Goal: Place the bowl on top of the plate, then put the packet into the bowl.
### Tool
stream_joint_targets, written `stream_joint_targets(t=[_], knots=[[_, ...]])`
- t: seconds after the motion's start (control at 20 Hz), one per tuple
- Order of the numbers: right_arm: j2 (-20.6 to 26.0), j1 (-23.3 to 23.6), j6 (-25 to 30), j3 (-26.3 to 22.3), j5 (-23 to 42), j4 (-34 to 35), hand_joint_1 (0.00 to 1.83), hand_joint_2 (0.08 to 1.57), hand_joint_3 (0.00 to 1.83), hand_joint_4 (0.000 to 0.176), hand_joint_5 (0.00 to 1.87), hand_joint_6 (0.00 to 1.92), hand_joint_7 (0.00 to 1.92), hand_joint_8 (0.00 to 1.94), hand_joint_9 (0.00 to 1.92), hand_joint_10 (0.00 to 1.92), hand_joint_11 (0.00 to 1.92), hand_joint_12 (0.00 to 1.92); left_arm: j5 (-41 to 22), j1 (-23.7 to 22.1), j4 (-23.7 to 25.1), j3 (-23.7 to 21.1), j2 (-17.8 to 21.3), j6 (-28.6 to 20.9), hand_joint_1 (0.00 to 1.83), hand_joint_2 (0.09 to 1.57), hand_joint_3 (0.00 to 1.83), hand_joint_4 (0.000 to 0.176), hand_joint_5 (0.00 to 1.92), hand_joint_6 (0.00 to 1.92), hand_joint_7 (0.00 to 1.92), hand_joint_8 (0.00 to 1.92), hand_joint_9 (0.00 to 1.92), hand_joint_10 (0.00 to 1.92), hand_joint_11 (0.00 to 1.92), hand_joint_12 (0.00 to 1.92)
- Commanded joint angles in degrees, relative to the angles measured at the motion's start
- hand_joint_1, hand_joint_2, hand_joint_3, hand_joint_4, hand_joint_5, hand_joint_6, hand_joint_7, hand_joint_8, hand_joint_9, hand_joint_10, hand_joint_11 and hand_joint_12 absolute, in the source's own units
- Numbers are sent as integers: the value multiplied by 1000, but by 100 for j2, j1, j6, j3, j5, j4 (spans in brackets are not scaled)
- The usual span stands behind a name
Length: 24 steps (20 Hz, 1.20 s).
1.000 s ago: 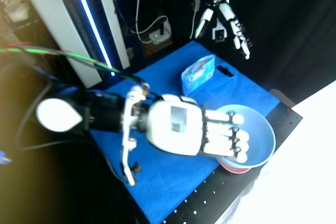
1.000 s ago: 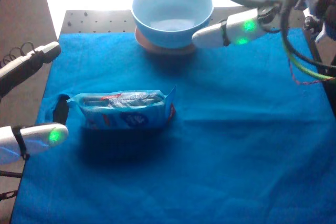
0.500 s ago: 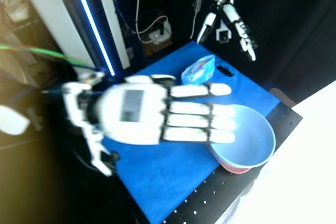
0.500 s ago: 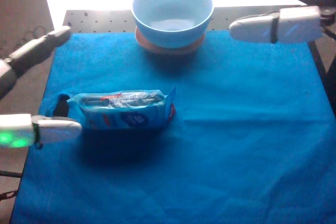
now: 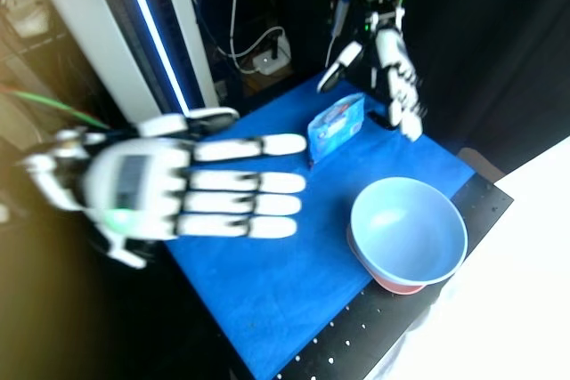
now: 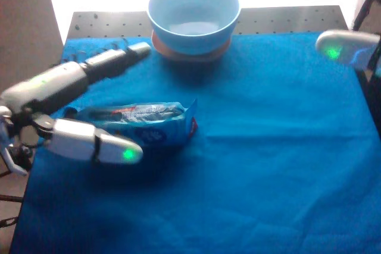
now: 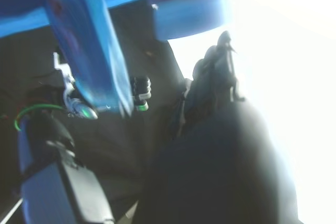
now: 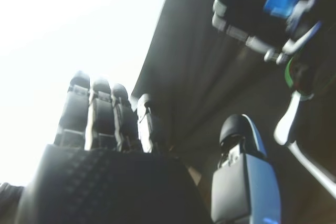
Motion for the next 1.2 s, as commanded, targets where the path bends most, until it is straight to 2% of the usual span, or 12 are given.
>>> stream_joint_targets(t=[0.0,0.05,0.2,0.25,0.3,0.35,0.4,0.5,0.6,0.8,1.0,1.15], knots=[[-17,33,34,-14,740,98,169,1118,19,176,0,0,0,0,0,0,0,0,-423,-114,-57,36,-46,-69,923,806,6,38,202,11,258,11,292,19,306,137],[-17,26,34,-16,740,120,162,1121,17,166,0,0,0,0,0,0,0,0,-271,-254,64,105,-128,-69,947,895,8,5,382,14,426,15,449,27,411,226],[-20,12,34,-7,741,152,197,1129,12,175,0,0,0,0,0,0,0,0,-191,-331,100,179,-193,-69,1107,1032,0,0,831,8,927,35,942,89,622,742],[-16,-5,34,-8,741,169,203,1151,18,162,0,0,0,0,0,0,0,0,-220,-333,66,195,-192,-70,1252,1051,0,0,1119,293,1074,802,1139,377,801,1085],[-15,-40,34,-8,741,201,198,1156,17,167,0,0,0,0,0,0,0,0,-240,-335,29,218,-189,-70,1279,1065,2,0,1142,408,1081,1021,1181,652,894,1252],[-16,-74,34,-8,741,238,198,1161,18,174,0,0,0,0,0,0,0,0,-265,-340,-4,243,-189,-70,1277,1068,6,0,1086,592,1102,990,1143,683,879,1240],[-23,-109,34,-8,741,276,207,1183,26,176,0,0,0,0,0,0,0,0,-317,-352,-63,272,-182,-69,1359,1092,8,0,989,779,1005,974,1002,1090,822,1182],[-41,-137,35,-8,741,309,229,1216,18,171,0,0,0,0,0,0,0,0,-427,-379,-132,287,-120,-67,1372,1119,1,0,990,814,888,1104,929,1254,801,1268],[-53,-164,35,-8,741,324,224,1241,15,151,0,0,0,0,0,0,0,0,-652,-457,-169,261,43,-61,1374,1113,0,0,1011,826,879,1077,952,1214,813,1251],[-77,-220,35,-10,741,366,161,1246,7,165,0,0,0,0,0,0,0,0,-1149,-696,-192,88,434,178,1386,1090,0,0,965,868,1024,914,979,1132,771,995],[-115,-277,35,-9,741,395,93,1280,13,166,0,0,0,0,0,0,0,0,-1091,-1193,-253,298,427,303,1386,1082,0,0,1059,699,1050,936,929,1164,740,1165],[-114,-287,35,-7,741,403,53,1308,16,157,0,0,0,0,0,0,0,0,-707,-1802,-228,699,167,304,1375,1103,1,0,995,953,961,963,919,1150,784,1188]])
